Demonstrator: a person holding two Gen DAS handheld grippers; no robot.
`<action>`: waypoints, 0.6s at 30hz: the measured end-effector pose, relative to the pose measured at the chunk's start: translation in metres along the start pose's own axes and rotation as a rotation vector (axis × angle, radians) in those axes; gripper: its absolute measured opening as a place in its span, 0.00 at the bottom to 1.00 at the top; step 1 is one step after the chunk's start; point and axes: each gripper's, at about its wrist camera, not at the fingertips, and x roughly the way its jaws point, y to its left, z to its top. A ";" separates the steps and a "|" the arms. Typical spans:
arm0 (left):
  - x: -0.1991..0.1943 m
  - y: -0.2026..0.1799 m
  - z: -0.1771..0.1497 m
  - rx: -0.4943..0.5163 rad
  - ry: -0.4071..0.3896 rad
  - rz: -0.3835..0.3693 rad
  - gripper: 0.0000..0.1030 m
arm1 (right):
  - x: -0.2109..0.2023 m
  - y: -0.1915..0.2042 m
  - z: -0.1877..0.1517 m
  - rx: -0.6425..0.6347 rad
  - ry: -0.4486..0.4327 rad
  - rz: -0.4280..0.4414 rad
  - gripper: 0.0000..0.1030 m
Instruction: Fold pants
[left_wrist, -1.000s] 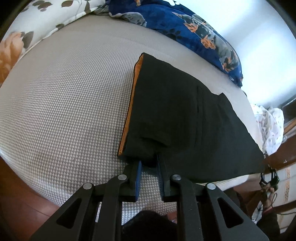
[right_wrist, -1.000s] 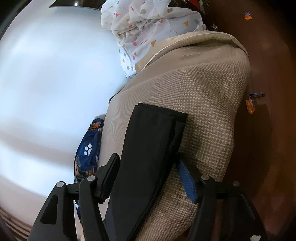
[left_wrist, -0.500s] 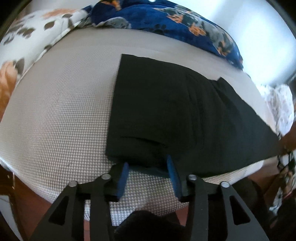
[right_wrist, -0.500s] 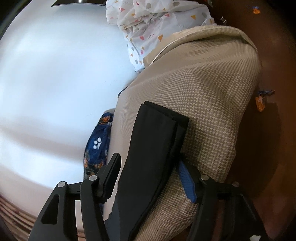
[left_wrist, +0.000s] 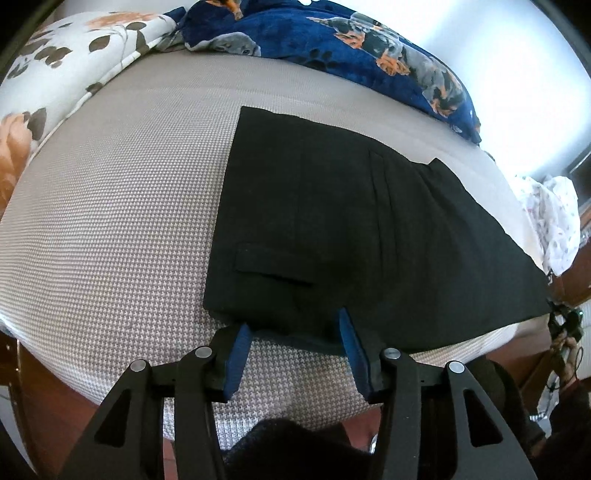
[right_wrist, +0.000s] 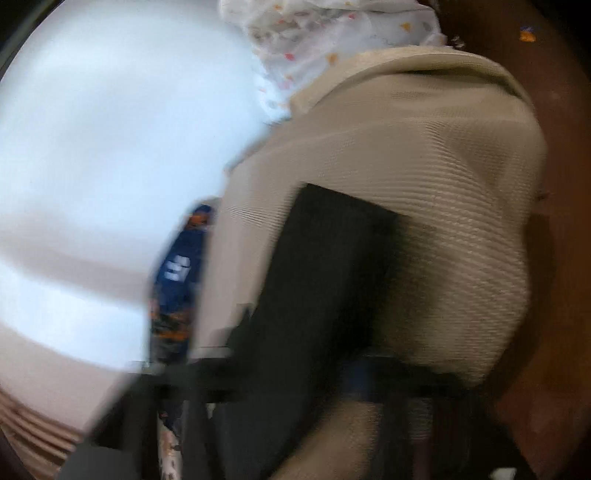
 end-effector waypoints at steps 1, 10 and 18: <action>0.000 0.001 0.000 -0.001 0.000 -0.002 0.48 | -0.002 -0.003 0.000 0.015 -0.001 0.012 0.06; -0.003 -0.001 0.000 -0.013 0.001 -0.002 0.49 | -0.012 0.042 -0.014 -0.138 -0.041 -0.052 0.06; -0.032 -0.011 0.003 -0.011 -0.087 0.010 0.49 | -0.002 0.098 -0.042 -0.285 -0.006 -0.044 0.08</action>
